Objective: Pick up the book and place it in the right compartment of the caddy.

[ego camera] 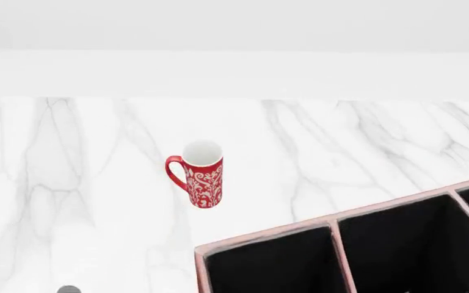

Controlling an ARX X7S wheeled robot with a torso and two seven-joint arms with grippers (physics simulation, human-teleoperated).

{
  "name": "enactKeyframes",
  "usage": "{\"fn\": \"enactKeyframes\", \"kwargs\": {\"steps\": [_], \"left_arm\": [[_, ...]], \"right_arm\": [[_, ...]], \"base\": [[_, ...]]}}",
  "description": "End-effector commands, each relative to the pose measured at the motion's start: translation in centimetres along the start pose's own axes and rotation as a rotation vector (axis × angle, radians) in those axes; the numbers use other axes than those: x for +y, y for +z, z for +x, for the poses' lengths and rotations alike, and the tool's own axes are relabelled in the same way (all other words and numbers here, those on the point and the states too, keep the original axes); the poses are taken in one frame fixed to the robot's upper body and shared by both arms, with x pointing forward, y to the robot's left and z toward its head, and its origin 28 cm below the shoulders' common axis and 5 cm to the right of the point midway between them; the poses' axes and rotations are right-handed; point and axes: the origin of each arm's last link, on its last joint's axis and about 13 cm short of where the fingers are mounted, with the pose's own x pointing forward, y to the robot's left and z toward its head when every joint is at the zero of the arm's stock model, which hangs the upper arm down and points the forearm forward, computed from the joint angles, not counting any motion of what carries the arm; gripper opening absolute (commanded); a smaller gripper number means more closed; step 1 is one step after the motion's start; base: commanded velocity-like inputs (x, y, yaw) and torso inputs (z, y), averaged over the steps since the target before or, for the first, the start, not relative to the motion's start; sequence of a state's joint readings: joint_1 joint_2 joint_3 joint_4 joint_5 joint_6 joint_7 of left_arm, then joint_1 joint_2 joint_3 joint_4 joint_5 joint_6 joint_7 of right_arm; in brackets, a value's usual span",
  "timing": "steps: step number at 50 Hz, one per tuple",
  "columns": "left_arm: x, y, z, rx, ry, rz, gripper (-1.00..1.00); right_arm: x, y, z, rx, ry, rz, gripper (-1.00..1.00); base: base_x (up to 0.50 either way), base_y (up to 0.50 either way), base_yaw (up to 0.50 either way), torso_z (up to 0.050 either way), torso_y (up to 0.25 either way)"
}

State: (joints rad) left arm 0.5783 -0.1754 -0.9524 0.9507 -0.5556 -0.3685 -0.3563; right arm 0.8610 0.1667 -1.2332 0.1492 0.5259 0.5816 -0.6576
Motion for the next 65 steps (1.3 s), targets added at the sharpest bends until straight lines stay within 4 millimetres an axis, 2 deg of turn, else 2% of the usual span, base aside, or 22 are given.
{"fn": "enactKeyframes", "kwargs": {"steps": [1, 10, 20, 26, 41, 48, 52, 62, 65], "left_arm": [[-0.1, 0.0, 0.1, -0.001, -0.004, -0.002, 1.00], [0.0, 0.0, 0.0, -0.003, -0.004, -0.003, 1.00], [0.0, 0.0, 0.0, -0.004, -0.005, -0.003, 1.00], [0.1, 0.2, 0.0, -0.008, -0.004, -0.003, 1.00], [0.1, 0.3, 0.0, -0.011, -0.006, -0.015, 1.00], [0.2, 0.4, 0.0, -0.014, -0.004, -0.018, 1.00], [0.2, 0.4, 0.1, -0.015, -0.005, -0.017, 1.00], [0.0, 0.2, 0.2, -0.011, -0.011, -0.016, 1.00], [0.0, 0.3, 0.1, -0.014, -0.010, -0.016, 1.00]], "right_arm": [[0.3, 1.3, -0.6, -0.056, -0.029, -0.023, -1.00], [0.2, 4.0, -3.2, -0.150, -0.137, -0.049, -1.00], [0.4, 5.6, -5.3, -0.215, -0.234, -0.056, -1.00], [0.4, 7.5, -7.5, -0.266, -0.318, -0.031, -1.00], [2.0, 12.7, -13.8, -0.338, -0.492, 0.060, -1.00], [1.5, 13.2, -15.5, -0.393, -0.591, 0.091, -1.00], [1.1, 13.2, -17.2, -0.413, -0.698, 0.118, -1.00], [1.2, 12.1, -20.1, -0.387, -0.912, 0.205, -1.00], [1.2, 11.8, -21.6, -0.371, -1.003, 0.263, -1.00]], "base": [[0.00, 0.00, 0.00, 0.000, 0.000], [0.00, 0.00, 0.00, 0.000, 0.001], [0.00, 0.00, 0.00, 0.000, 0.001], [0.00, 0.00, 0.00, 0.000, 0.000], [0.00, 0.00, 0.00, 0.000, 0.001], [0.00, 0.00, 0.00, 0.000, 0.001], [0.00, 0.00, 0.00, 0.000, 0.000], [0.00, 0.00, 0.00, 0.000, 0.001], [0.00, 0.00, 0.00, 0.000, 0.000]]}}
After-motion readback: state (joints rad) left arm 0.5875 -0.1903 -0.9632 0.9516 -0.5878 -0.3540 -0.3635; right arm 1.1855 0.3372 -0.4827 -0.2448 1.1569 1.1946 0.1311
